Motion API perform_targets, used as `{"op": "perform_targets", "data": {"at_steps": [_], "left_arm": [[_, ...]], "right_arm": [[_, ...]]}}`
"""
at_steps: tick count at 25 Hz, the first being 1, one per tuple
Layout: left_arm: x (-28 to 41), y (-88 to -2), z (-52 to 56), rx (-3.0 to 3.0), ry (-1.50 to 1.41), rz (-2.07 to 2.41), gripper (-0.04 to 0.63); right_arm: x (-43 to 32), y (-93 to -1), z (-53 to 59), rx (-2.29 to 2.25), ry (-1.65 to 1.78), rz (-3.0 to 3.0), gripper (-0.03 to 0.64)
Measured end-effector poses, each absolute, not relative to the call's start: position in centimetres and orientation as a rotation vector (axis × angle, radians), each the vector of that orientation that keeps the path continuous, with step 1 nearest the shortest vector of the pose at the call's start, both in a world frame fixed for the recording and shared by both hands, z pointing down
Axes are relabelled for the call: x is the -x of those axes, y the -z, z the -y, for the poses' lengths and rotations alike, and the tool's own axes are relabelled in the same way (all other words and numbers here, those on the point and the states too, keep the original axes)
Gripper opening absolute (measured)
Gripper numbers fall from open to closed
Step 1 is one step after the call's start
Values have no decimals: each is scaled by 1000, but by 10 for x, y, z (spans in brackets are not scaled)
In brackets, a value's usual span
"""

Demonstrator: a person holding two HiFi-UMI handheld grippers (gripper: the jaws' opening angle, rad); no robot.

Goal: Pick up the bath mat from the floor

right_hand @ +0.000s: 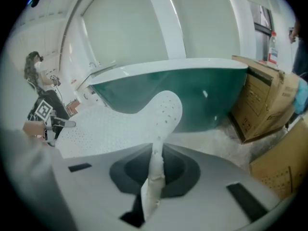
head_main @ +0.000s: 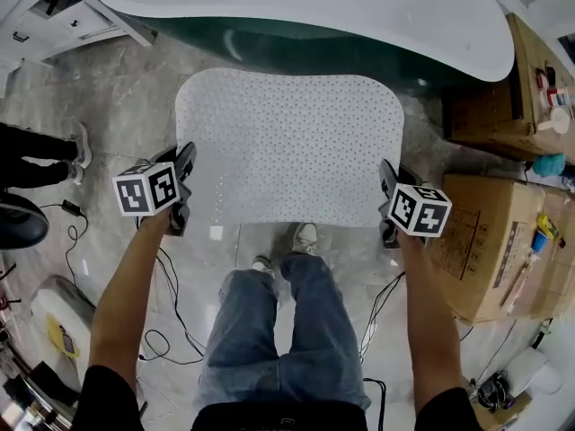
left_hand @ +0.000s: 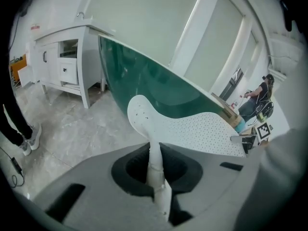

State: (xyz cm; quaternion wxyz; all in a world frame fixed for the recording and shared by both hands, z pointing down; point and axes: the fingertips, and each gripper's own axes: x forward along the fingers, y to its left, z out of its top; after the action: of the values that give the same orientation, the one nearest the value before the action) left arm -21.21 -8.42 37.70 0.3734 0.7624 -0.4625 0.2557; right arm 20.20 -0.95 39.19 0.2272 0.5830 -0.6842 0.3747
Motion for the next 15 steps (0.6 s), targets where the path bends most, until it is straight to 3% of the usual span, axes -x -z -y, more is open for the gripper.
{"op": "perform_targets", "data": {"at_steps": [15], "left_arm": [[182, -180, 85, -2059, -605, 1258, 31]], "right_arm": [[-232, -207, 7, -1748, -968, 1953, 23]]}}
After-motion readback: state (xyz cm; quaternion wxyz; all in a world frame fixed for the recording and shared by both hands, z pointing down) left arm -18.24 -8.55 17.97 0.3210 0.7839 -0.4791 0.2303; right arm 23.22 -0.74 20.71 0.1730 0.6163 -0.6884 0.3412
